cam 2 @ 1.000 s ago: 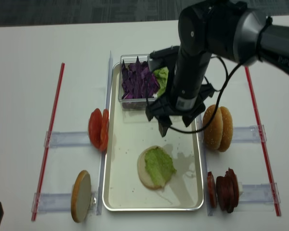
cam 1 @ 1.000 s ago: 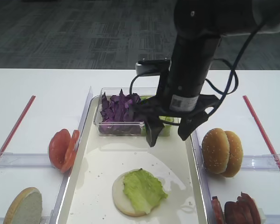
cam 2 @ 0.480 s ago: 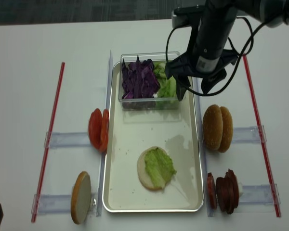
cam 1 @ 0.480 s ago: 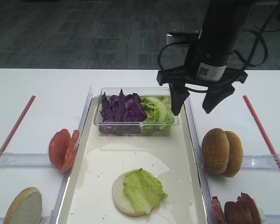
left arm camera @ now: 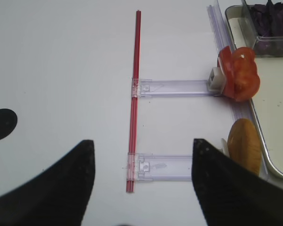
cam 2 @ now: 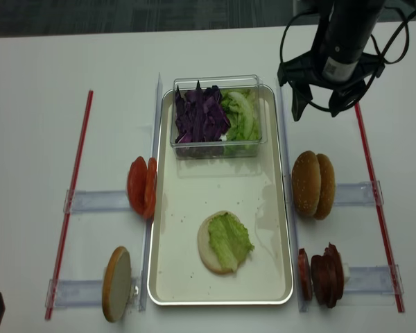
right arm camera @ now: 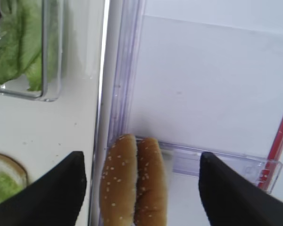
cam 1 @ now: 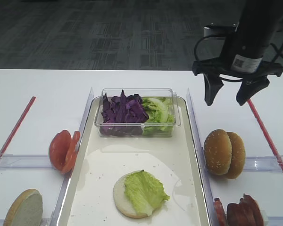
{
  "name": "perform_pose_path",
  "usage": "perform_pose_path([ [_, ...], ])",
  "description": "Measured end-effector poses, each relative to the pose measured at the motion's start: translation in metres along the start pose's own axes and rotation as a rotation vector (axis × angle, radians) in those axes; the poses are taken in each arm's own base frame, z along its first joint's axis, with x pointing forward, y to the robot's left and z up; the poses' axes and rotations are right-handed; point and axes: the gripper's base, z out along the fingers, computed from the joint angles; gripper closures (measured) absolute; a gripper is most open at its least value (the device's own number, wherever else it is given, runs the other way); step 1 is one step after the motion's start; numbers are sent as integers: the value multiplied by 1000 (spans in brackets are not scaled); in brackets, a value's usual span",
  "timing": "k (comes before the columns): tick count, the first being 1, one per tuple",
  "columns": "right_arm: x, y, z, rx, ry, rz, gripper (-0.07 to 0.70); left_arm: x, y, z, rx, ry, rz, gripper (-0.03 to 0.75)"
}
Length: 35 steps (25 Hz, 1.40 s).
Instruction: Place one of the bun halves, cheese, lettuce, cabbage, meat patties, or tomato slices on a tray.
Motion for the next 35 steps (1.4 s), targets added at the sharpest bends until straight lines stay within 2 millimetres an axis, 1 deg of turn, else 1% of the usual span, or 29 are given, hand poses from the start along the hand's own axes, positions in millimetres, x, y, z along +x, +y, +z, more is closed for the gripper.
perform_pose_path([
  [1, -1, -6, -1, 1, -2, 9, 104, 0, 0, 0, 0, 0, 0, 292],
  [2, -2, -17, -2, 3, -7, 35, 122, 0, 0, 0, 0, 0, 0, 292],
  [4, -4, -29, -4, 6, -12, 62, 136, 0, 0, 0, 0, 0, 0, 292],
  [7, -4, -39, -6, 12, -16, 81, 143, 0, 0, 0, 0, 0, 0, 292],
  [8, -5, -46, -7, 21, -18, 88, 144, 0, 0, 0, 0, 0, 0, 292],
  [9, -5, -58, -8, 35, -22, 106, 144, 0, 0, 0, 0, 0, 0, 292],
  [11, -5, -69, -10, 47, -26, 130, 144, 0, 0, 0, 0, 0, 0, 292],
  [12, -4, -74, -10, 53, -27, 140, 144, 0, 0, 0, 0, 0, -2, 292],
  [13, -4, -74, -10, 53, -27, 140, 144, 0, 0, 0, 0, 0, -2, 292],
  [15, -4, -86, -12, 61, -29, 168, 144, 0, 0, 0, 0, 0, -2, 292],
  [16, -3, -96, -14, 65, -32, 188, 144, 0, 0, 0, 0, 0, -2, 292],
  [17, -2, -101, -15, 68, -34, 200, 144, 0, 0, 0, 0, 0, -2, 292],
  [18, -2, -101, -15, 68, -34, 200, 144, 0, 0, 0, 0, 0, -2, 292],
  [20, -1, -112, -16, 81, -36, 220, 144, 0, 0, 0, 0, 0, -2, 292],
  [25, 1, -118, -17, 88, -34, 221, 144, 0, 0, 0, 0, 0, -2, 292],
  [31, 0, -118, -17, 86, -34, 210, 144, 0, 0, 0, 0, 0, -2, 292],
  [35, 11, -116, -15, 85, -12, 206, 144, 0, 0, 0, 0, 0, -2, 292],
])
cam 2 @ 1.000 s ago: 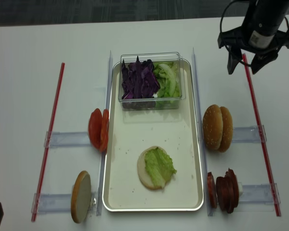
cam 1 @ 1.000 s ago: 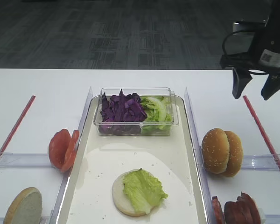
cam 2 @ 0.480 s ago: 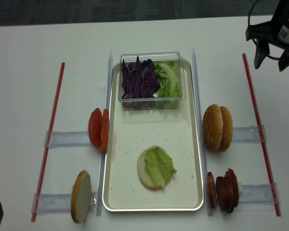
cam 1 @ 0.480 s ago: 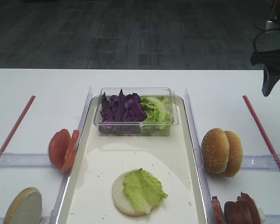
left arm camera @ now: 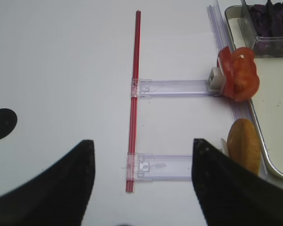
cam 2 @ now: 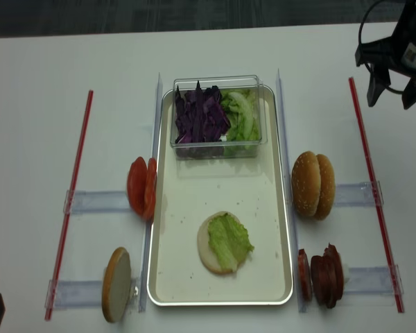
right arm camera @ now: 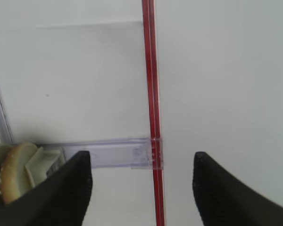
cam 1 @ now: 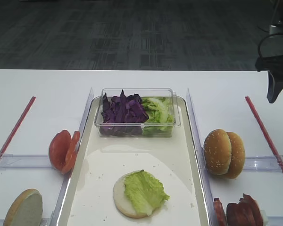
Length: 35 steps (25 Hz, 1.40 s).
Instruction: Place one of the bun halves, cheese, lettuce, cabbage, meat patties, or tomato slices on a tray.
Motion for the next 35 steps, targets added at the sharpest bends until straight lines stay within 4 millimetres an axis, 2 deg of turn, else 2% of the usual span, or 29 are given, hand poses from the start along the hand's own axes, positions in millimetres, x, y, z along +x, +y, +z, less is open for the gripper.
perform_pose_path([
  [4, 20, 2, -8, -20, 2, 1, 144, 0, 0, 0, 0, 0, -2, 292],
  [11, 67, 2, -22, -31, -15, 4, 144, 0, 0, 0, 0, 0, -2, 292],
  [20, 101, 3, -37, -34, -85, -10, 144, 0, 0, 0, 0, 0, -2, 293],
  [25, 132, 3, -48, -39, -147, -31, 144, 0, 0, 0, 0, 0, -2, 293],
  [26, 132, 3, -48, -39, -147, -31, 144, 0, 0, 0, 0, 0, -2, 293],
  [29, 154, 3, -53, -41, -206, -33, 144, 0, 0, 0, 0, 0, -2, 293],
  [30, 154, 3, -53, -41, -206, -33, 144, 0, 0, 0, 0, 0, -2, 293],
  [31, 164, 3, -54, -41, -218, -35, 144, 0, 0, 0, 0, 0, -2, 293],
  [32, 164, 3, -54, -41, -218, -35, 144, 0, 0, 0, 0, 0, -2, 293],
  [35, 181, 2, -55, -43, -248, -38, 144, 0, 0, 0, 0, 0, -2, 293],
])
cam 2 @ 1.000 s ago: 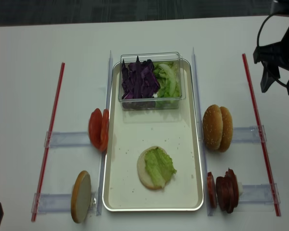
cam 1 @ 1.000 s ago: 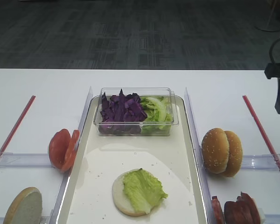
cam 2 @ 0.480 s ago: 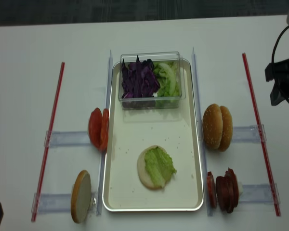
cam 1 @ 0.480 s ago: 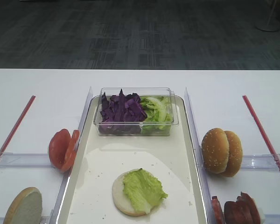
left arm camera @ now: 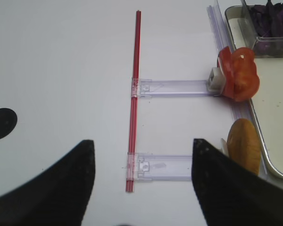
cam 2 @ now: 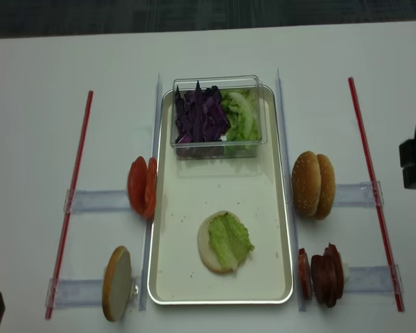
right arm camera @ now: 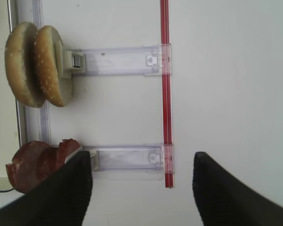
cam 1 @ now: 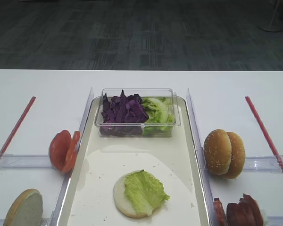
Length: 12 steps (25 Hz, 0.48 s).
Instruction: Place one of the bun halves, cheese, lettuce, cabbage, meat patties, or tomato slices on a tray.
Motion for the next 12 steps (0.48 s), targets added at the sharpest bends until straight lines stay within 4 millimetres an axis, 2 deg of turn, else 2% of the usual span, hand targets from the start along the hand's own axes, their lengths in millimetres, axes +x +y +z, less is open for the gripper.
perform_pose_path([
  [1, 10, 0, -3, -1, -20, -2, 144, 0, 0, 0, 0, 0, 0, 293],
  [2, 10, 0, -3, -1, -20, -2, 144, 0, 0, 0, 0, 0, 0, 293],
  [12, 58, 1, -13, -5, -132, -12, 144, 0, 0, 0, 0, 0, 0, 293],
])
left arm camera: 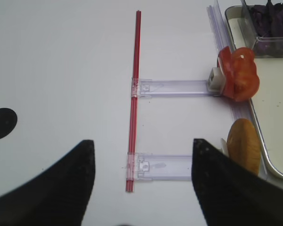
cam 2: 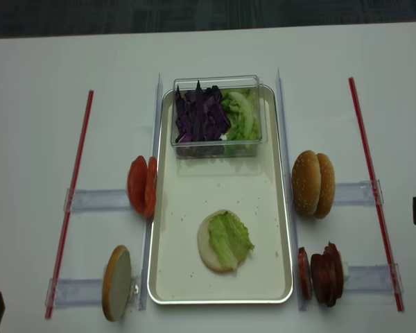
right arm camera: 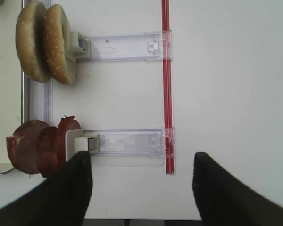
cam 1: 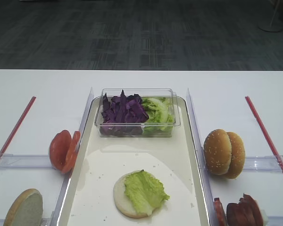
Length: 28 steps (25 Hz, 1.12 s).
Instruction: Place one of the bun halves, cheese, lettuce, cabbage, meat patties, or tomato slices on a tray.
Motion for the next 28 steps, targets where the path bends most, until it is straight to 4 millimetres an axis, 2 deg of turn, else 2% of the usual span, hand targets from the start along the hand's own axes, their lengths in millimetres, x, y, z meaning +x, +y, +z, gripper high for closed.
perform_pose_path([
  [2, 14, 0, -2, 0, -29, -3, 144, 0, 0, 0, 0, 0, 0, 293],
  [12, 53, -1, 1, -1, -110, -12, 144, 0, 0, 0, 0, 0, -2, 293],
  [28, 88, 2, -27, -4, -383, -62, 144, 0, 0, 0, 0, 0, -2, 293],
])
